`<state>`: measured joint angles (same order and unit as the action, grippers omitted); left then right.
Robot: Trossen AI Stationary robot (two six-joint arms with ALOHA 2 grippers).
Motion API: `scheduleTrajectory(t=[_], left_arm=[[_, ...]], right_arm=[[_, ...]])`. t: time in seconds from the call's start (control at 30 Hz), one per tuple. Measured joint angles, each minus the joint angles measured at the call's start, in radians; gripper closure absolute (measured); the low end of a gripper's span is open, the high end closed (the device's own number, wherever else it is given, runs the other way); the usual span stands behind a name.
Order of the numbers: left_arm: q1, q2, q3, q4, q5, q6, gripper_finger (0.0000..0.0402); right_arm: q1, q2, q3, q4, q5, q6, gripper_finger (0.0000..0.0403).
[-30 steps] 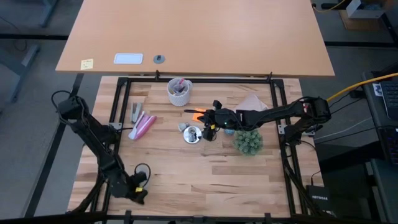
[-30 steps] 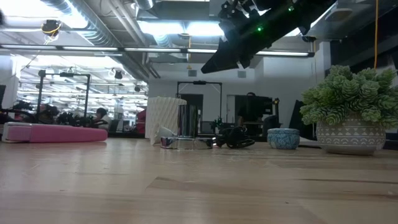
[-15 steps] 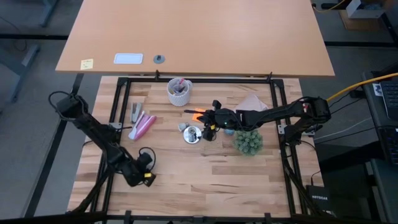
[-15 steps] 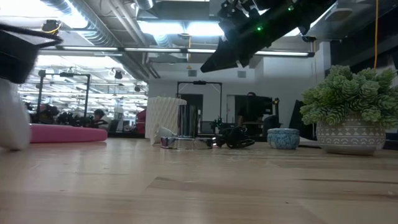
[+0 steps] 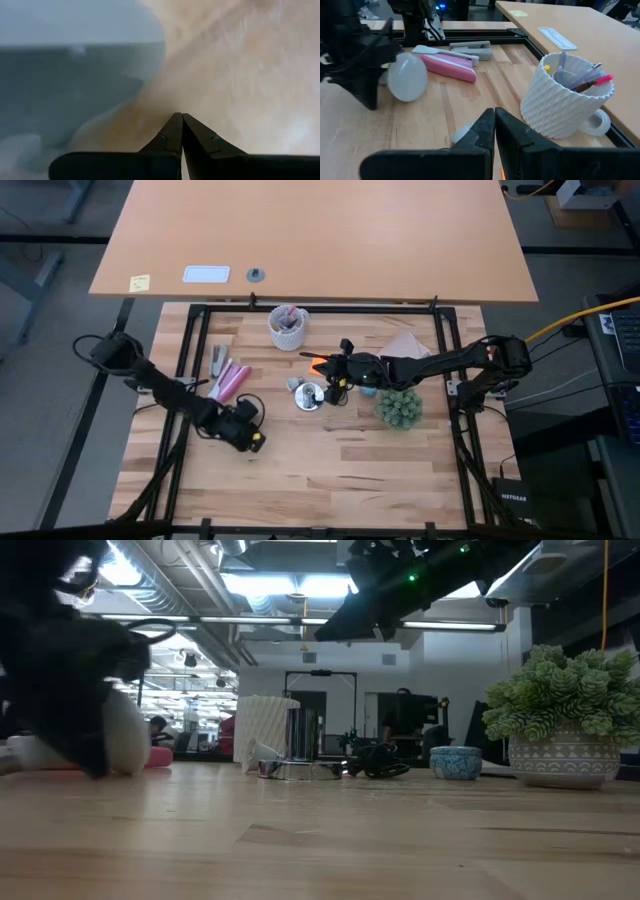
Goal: Screw lightbulb
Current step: Remove the light bulb from the silver lamp, then return to Home Position
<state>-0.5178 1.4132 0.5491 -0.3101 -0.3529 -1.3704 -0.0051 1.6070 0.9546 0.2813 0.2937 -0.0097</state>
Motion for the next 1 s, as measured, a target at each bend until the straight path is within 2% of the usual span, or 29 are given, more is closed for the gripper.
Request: scheduleTrajectory(t=[0.23,0.37,0.43,0.57,0.7,1.0], left_arm=[[0.128,-0.002,0.001,0.009,-0.058,0.149,0.0401],[0.148,-0.036,0.001,0.037,-0.068,0.215,0.0401],[0.148,-0.081,0.002,0.054,-0.109,0.256,0.0401],[0.148,-0.220,0.003,0.085,-0.220,0.349,0.0401],[0.148,-0.387,0.003,0.104,-0.283,0.476,0.0401],[0.143,-0.798,0.004,0.187,-0.303,0.805,0.0401]], right_arm=[[-0.002,0.000,0.000,0.004,0.000,0.000,0.0384],[-0.002,-0.013,0.000,0.008,0.000,-0.022,0.0384],[-0.002,-0.030,0.000,0.008,0.000,-0.026,0.0384],[-0.002,-0.079,0.000,0.009,0.000,-0.027,0.0384],[-0.002,-0.142,0.000,0.006,0.000,-0.077,0.0384],[-0.002,-0.396,0.000,-0.058,0.000,-0.134,0.0384]])
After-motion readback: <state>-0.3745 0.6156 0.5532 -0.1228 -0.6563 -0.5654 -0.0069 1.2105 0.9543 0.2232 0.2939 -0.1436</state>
